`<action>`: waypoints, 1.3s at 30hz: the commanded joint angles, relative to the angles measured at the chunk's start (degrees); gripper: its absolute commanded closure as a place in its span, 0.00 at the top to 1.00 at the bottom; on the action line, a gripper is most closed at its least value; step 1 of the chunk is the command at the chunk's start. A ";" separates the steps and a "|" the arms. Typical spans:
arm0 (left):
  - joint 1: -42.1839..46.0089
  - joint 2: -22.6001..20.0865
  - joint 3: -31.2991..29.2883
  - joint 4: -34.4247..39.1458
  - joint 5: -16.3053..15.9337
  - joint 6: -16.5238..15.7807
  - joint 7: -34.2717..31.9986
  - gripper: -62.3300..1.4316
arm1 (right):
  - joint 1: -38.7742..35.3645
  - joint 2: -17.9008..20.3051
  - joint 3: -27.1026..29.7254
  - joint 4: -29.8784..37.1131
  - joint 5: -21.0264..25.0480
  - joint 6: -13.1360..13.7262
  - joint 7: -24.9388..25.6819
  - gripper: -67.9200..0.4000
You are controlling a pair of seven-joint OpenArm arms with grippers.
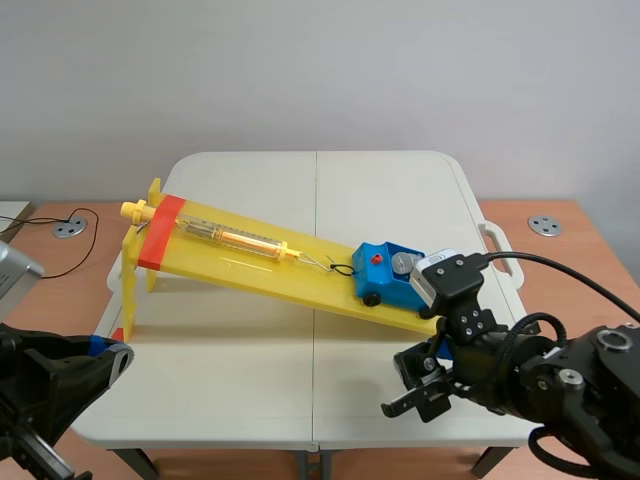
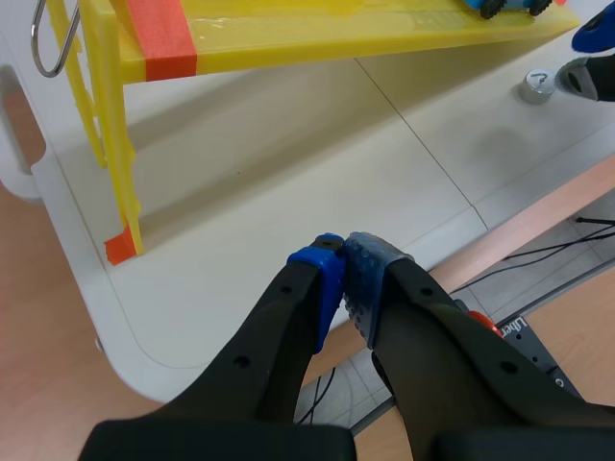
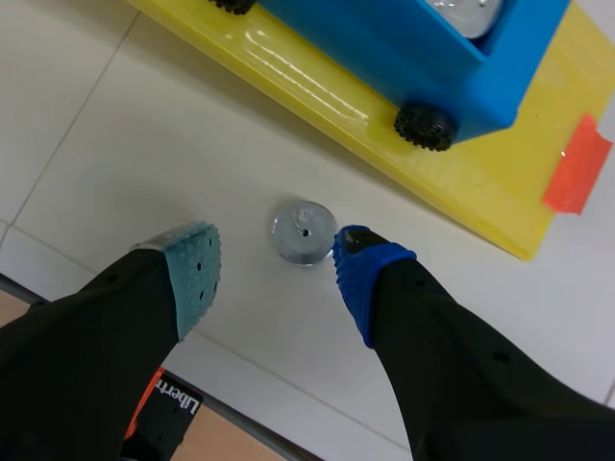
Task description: Place the four metal weights on the blue cart on the ramp.
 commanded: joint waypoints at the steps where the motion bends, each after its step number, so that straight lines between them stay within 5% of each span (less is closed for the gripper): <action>1: -1.14 1.25 -0.87 2.56 -4.26 -1.57 -5.53 0.09 | 4.79 0.04 0.68 3.39 0.02 -0.46 7.41 0.41; 39: -1.14 1.38 -0.87 2.56 -4.26 -1.57 -5.53 0.09 | 8.41 -2.84 -3.93 -8.31 -3.43 -4.92 9.53 0.38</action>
